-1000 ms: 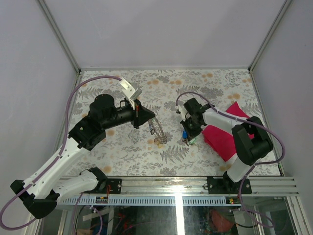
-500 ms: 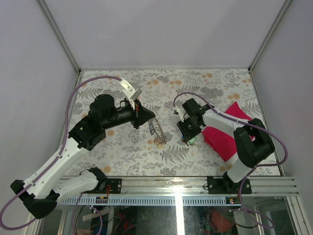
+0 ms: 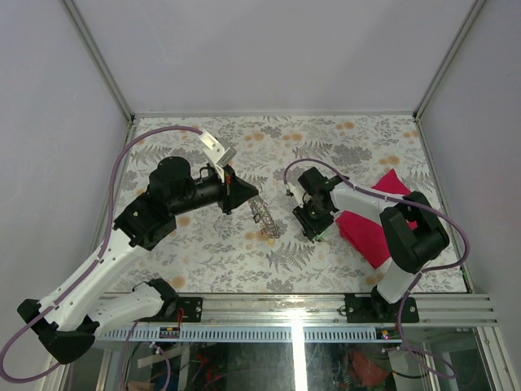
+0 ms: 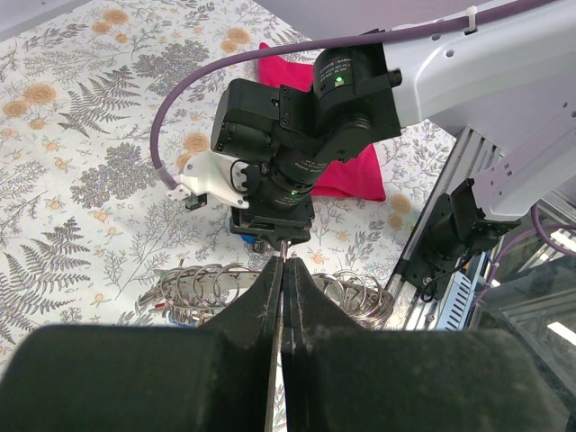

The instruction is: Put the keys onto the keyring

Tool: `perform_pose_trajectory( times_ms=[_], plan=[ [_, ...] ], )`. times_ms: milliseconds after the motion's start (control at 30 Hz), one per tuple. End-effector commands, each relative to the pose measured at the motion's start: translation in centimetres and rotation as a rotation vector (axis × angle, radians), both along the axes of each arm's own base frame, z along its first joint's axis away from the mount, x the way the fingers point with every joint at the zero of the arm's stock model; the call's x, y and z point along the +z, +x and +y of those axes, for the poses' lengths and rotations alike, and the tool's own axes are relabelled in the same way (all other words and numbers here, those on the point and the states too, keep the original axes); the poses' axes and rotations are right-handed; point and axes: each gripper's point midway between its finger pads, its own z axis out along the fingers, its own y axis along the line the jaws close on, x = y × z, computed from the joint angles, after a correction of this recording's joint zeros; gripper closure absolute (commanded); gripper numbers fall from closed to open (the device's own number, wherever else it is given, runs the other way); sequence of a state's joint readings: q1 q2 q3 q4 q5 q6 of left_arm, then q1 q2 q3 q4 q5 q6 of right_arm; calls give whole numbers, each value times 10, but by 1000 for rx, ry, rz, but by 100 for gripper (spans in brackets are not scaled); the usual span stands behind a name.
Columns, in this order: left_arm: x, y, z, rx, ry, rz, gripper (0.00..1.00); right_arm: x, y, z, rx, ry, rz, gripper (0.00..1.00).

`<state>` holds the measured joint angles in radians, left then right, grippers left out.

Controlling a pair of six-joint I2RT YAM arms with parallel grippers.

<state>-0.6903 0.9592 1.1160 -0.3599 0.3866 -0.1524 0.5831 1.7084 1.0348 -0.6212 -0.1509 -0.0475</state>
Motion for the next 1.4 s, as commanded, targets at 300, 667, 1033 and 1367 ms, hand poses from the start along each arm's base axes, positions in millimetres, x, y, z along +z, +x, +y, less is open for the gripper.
perform_pose_trajectory(
  times_ms=[300,667,1033,1367],
  plan=[
    [36,-5,-3,-27,-75,-72,100,-8,2,3,12,-24,17,64],
    [36,-5,-3,-28,-76,-71,100,-6,12,1,-91,-39,-31,86],
    [36,-5,-3,-27,-72,-69,100,9,41,-10,-321,60,-100,100],
    [35,-4,-4,-33,-67,-66,100,25,78,-50,-556,126,-234,84]
  ],
)
